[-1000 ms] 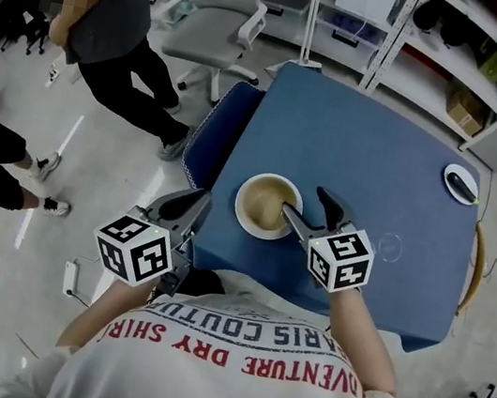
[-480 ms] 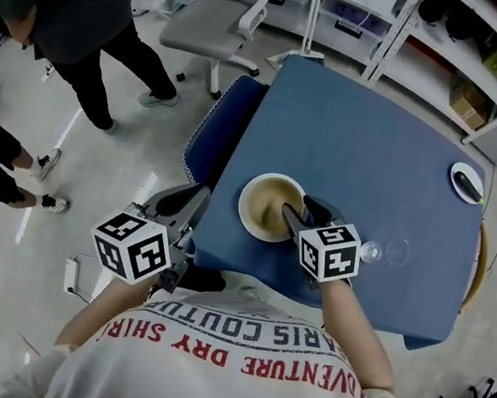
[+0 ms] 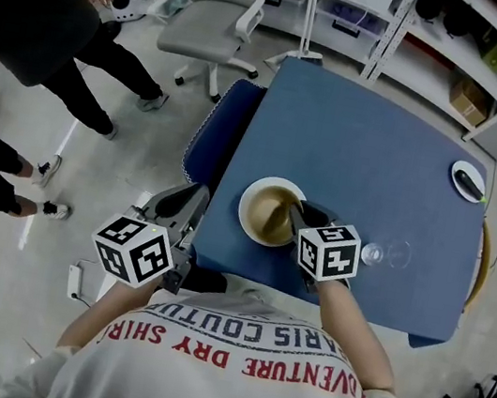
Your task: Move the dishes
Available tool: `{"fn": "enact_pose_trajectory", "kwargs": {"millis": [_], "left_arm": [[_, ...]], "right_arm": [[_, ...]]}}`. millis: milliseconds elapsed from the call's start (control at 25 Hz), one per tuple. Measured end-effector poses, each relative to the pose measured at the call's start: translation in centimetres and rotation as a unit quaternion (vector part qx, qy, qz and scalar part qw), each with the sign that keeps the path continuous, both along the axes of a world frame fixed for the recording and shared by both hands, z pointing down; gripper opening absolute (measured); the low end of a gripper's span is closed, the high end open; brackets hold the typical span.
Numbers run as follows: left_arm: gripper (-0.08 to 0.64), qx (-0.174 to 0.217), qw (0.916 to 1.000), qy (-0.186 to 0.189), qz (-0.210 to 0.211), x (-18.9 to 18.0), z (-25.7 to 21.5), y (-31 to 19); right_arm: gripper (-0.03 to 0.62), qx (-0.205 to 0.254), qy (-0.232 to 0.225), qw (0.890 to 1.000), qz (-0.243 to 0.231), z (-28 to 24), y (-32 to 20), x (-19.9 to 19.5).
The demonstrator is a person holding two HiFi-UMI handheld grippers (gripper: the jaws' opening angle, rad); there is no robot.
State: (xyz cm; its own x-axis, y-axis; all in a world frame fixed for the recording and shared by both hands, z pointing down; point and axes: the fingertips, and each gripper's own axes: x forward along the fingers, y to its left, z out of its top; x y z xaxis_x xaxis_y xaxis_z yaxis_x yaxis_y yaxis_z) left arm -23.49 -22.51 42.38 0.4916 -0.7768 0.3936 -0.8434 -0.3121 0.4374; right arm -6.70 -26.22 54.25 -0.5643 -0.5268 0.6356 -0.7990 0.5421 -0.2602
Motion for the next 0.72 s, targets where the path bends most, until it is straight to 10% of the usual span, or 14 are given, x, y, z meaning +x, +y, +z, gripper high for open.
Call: {"fn": "enact_pose_trajectory", "kwargs": {"millis": [720], "left_arm": [[0.029, -0.007, 0.9999, 0.005, 0.007, -1.1, 0.6, -0.6]], "right_arm": [[0.033, 0.020, -0.056, 0.997, 0.052, -4.6, -3.6, 1.2]]}}
